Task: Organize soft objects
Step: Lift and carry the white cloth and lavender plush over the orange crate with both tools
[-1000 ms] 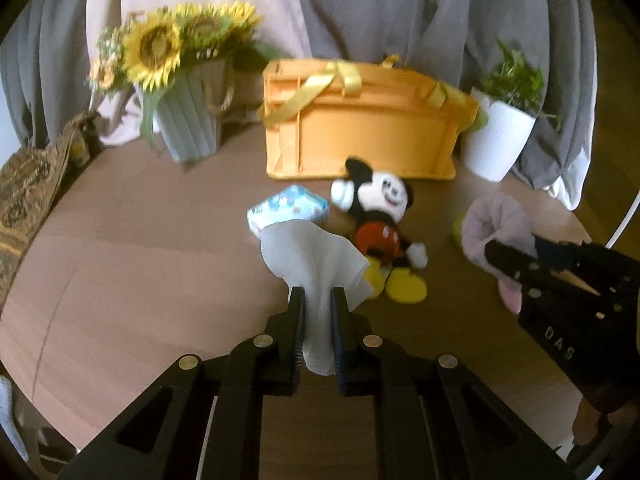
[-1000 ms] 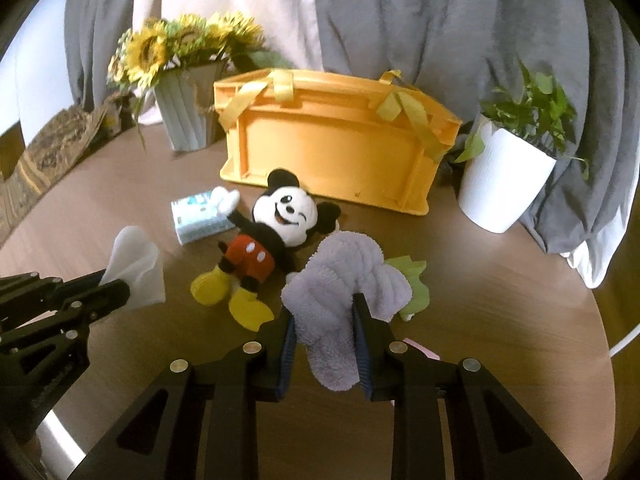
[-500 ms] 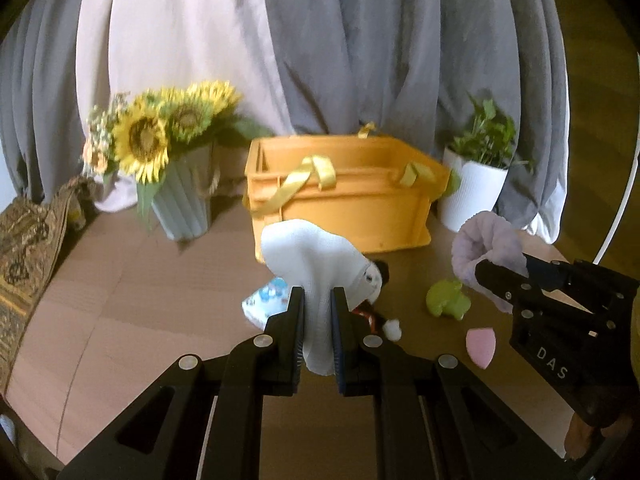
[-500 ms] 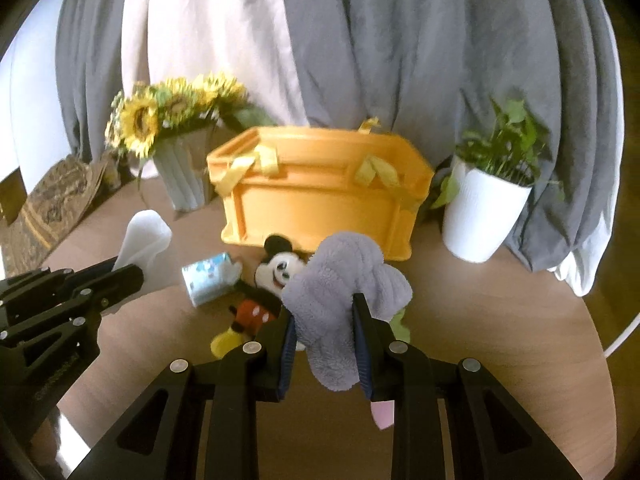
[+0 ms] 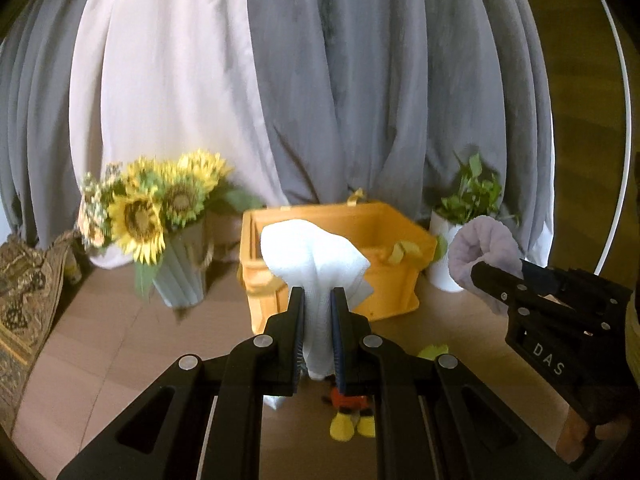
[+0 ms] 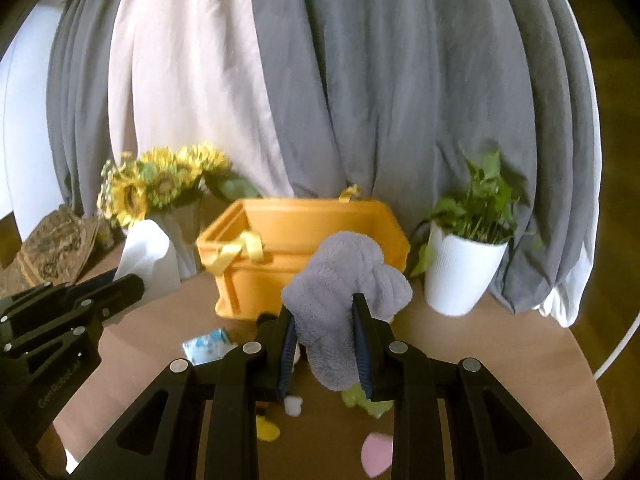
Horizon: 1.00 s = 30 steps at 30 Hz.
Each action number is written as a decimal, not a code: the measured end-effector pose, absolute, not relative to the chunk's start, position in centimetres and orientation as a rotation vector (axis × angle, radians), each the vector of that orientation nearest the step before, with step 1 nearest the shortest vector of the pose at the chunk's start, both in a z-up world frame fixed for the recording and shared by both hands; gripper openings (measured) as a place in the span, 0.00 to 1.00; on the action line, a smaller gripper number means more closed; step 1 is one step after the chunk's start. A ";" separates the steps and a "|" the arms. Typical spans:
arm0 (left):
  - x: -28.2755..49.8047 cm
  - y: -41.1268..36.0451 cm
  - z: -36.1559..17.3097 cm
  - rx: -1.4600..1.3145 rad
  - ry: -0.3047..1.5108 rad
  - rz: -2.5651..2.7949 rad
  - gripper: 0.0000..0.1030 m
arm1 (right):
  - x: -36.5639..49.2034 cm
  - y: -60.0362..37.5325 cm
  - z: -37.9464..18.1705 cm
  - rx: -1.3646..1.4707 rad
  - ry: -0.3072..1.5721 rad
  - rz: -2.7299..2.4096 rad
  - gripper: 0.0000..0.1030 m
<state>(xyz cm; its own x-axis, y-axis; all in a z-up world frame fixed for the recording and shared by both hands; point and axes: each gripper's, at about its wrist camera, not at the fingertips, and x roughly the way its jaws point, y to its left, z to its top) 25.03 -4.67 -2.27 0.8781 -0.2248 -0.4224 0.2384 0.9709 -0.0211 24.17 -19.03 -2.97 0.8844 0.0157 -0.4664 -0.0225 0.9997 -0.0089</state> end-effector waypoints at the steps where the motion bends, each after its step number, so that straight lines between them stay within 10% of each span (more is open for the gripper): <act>1: 25.1 -4.6 -2.0 0.030 0.429 -0.243 0.13 | 24.3 -19.0 -2.7 -0.012 0.475 0.017 0.26; 30: 32.8 -6.3 3.5 0.019 0.271 -0.286 0.13 | 30.5 -20.0 2.7 0.018 0.287 0.037 0.26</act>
<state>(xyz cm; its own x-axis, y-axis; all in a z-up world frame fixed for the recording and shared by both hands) 32.84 -6.31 3.46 0.9232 -0.2766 -0.2667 0.2816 0.9593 -0.0198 30.46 -20.01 2.66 0.9586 0.0386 -0.2823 -0.0335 0.9992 0.0232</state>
